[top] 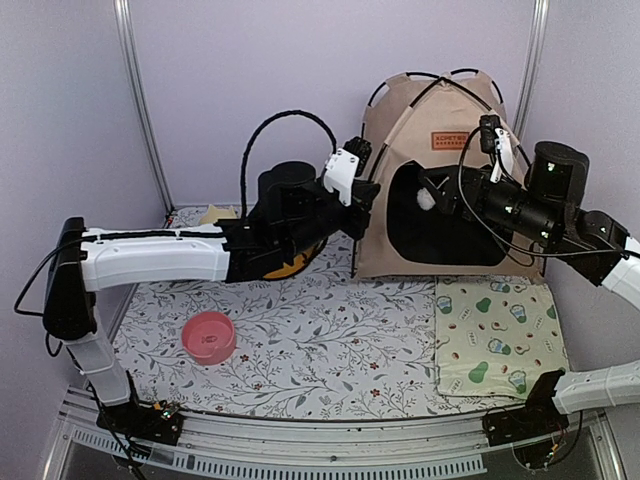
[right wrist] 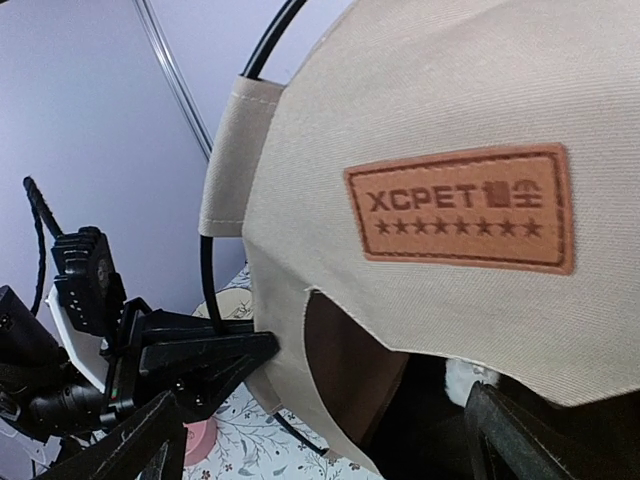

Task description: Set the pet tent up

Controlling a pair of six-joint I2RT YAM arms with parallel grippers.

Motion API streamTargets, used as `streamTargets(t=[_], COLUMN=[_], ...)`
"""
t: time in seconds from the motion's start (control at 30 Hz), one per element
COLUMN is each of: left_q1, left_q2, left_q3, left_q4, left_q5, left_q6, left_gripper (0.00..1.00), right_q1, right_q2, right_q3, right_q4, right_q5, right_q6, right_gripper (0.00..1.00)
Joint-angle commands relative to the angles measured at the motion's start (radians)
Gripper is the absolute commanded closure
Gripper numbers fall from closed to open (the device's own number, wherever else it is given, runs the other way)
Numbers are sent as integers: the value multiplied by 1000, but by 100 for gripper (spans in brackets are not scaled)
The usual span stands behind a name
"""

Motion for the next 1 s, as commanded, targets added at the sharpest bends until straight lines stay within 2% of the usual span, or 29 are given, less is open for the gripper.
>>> streamTargets(t=[0.0,0.13,0.37,0.7,0.97], left_q1=[34,76,141,157,183], left_q2=[88,133,138,158,277], left_q3=[103,146,102,83,177], left_q4=[-10,-76,-110,-88,-98], left_q5=[53,35,6,-74,53], left_q6=[-25,-76,-106,-117,-76], left_gripper=[100,100,100,100,100], right_q1=[-6,-6,-5,-6,-5], right_q2=[-18,-6,48,93,78], right_q3=[25,19,7,5,-69], right_q4=[-42,-62,-79,-130,-241], right_q5=[27,16,-31,-55,-21], right_q6=[24,36,75,122,211], right_gripper=[1,1,1,1,0])
